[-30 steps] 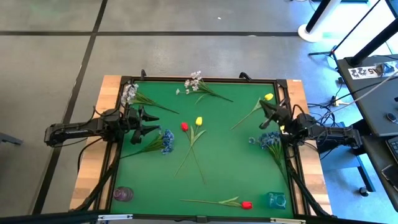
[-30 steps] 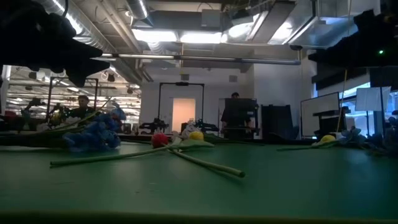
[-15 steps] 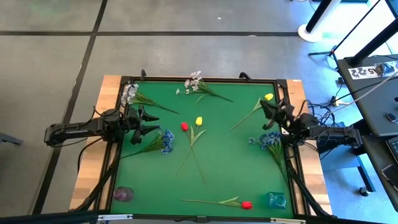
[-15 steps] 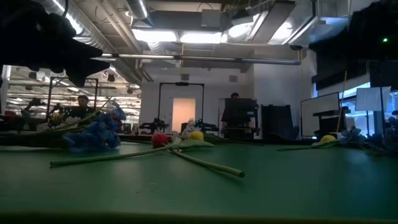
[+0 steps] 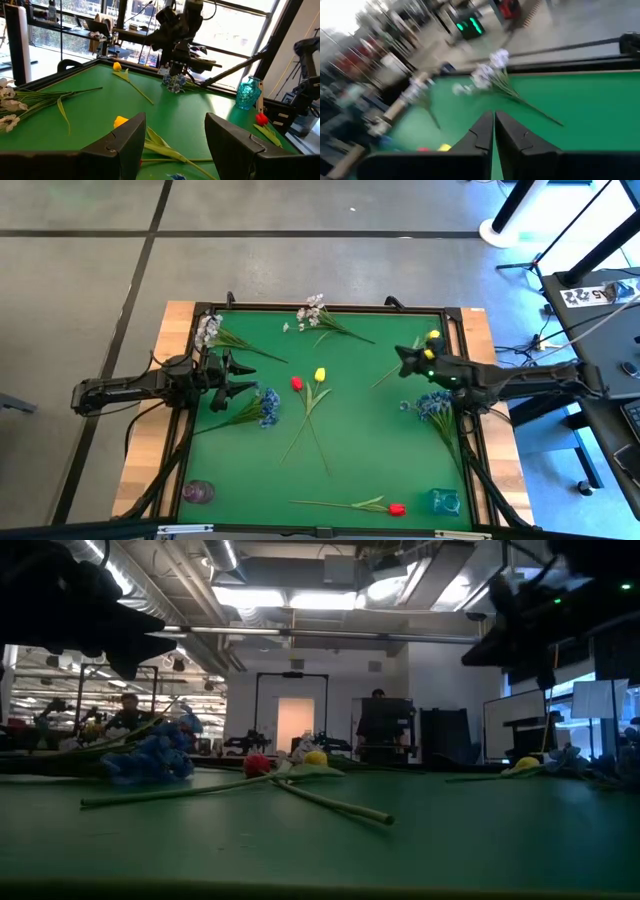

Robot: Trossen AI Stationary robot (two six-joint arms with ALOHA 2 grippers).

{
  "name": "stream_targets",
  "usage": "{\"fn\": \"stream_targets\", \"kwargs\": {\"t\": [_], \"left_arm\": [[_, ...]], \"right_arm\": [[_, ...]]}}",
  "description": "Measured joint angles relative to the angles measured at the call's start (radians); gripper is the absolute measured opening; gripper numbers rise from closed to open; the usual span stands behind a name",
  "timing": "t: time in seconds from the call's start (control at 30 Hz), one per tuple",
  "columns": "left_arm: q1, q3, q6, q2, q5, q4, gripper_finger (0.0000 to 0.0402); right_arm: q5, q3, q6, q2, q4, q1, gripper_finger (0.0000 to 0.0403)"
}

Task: Sort flowers into vase by color
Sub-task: Put the top yellow tulip into the purple vase

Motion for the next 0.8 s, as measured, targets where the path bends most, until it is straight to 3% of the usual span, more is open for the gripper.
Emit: {"fn": "stream_targets", "kwargs": {"t": [0.13, 0.3, 0.43, 0.5, 0.63, 0.8], "left_arm": [[0.000, 0.000, 0.000, 0.000, 0.000, 0.000, 0.0200], [0.000, 0.000, 0.000, 0.000, 0.001, -0.001, 0.0200], [0.000, 0.000, 0.000, 0.000, 0.002, -0.002, 0.0200], [0.000, 0.000, 0.000, 0.000, -0.003, 0.003, 0.0200], [0.000, 0.000, -0.024, 0.000, -0.019, 0.043, 0.0200], [0.000, 0.000, -0.249, 0.000, -0.020, 0.226, 0.0200]], "right_arm": [[-0.039, 0.075, 0.176, 0.122, -0.036, 0.000, 0.0019], [-0.078, 0.147, 0.217, 0.207, -0.073, -0.013, 0.0019], [-0.091, 0.200, 0.275, 0.208, -0.336, -0.139, 0.0019], [-0.166, 0.212, 0.323, 0.209, -0.440, -0.240, 0.0024], [-0.301, 0.232, 0.331, 0.209, -0.525, -0.410, 0.0070], [-0.394, 0.234, 0.379, 0.247, -0.622, -0.599, 0.0172]]}}
